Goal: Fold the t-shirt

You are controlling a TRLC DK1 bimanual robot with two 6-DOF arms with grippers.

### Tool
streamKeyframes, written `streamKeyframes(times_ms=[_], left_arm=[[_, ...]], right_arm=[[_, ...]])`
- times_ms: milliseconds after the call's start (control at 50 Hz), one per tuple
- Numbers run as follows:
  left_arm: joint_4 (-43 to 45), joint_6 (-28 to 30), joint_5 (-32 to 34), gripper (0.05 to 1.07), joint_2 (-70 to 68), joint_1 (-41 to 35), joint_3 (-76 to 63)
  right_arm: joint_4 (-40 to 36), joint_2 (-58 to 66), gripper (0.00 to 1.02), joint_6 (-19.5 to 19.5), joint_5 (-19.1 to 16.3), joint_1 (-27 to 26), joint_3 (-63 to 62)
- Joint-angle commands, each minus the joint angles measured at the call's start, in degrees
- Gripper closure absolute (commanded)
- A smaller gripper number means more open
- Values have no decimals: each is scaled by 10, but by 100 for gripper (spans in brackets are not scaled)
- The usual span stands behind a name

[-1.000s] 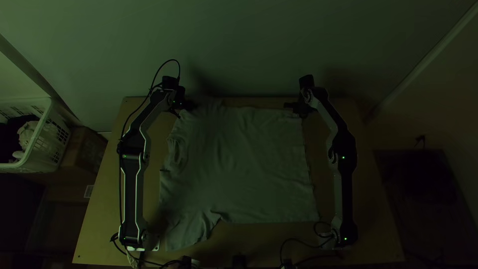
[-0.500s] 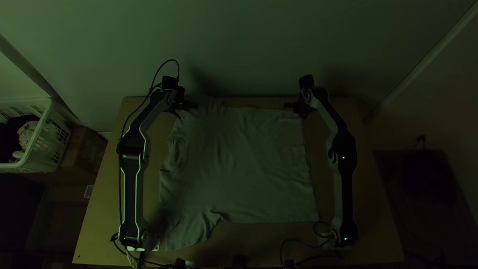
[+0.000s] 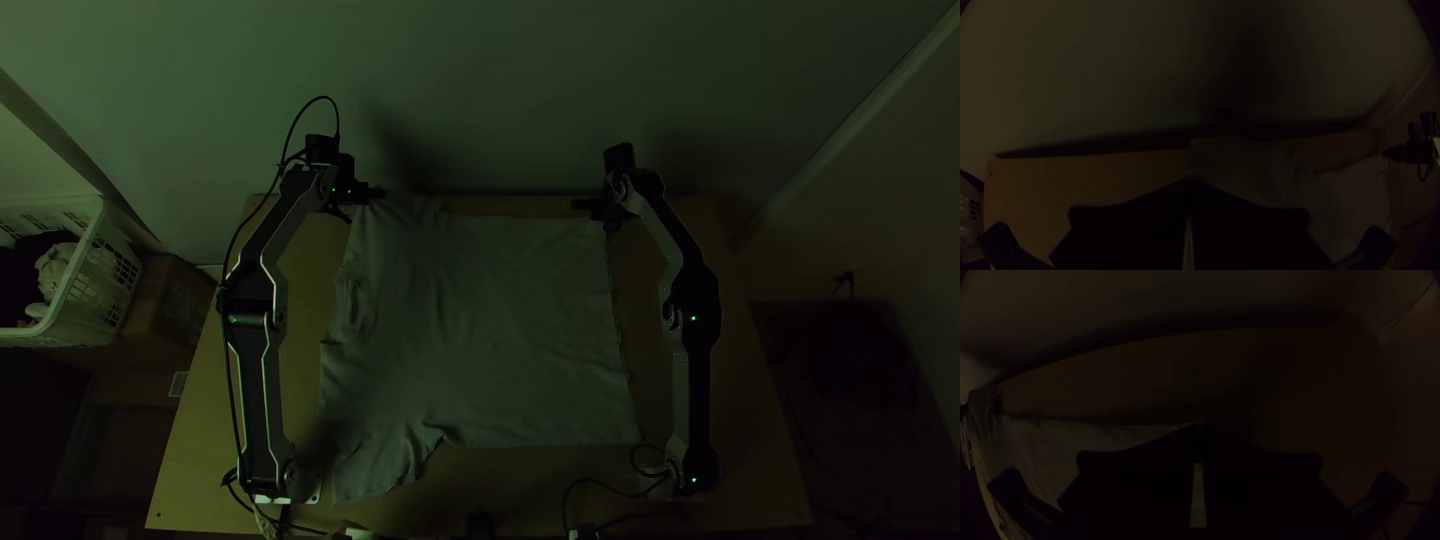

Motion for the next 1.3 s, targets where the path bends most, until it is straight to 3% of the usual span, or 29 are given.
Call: streamKeyframes(times_ms=[0,620,1280], left_arm=[[7,-19,0,104,-27,11,1],[4,-24,13,104,-93,11,-86],[77,-14,19,104,-269,21,-337]], right_arm=[[6,-28,100,-9,9,-3,13],[-4,-72,100,-41,9,-10,-22],[-7,-151,100,-74,9,-6,-140]])
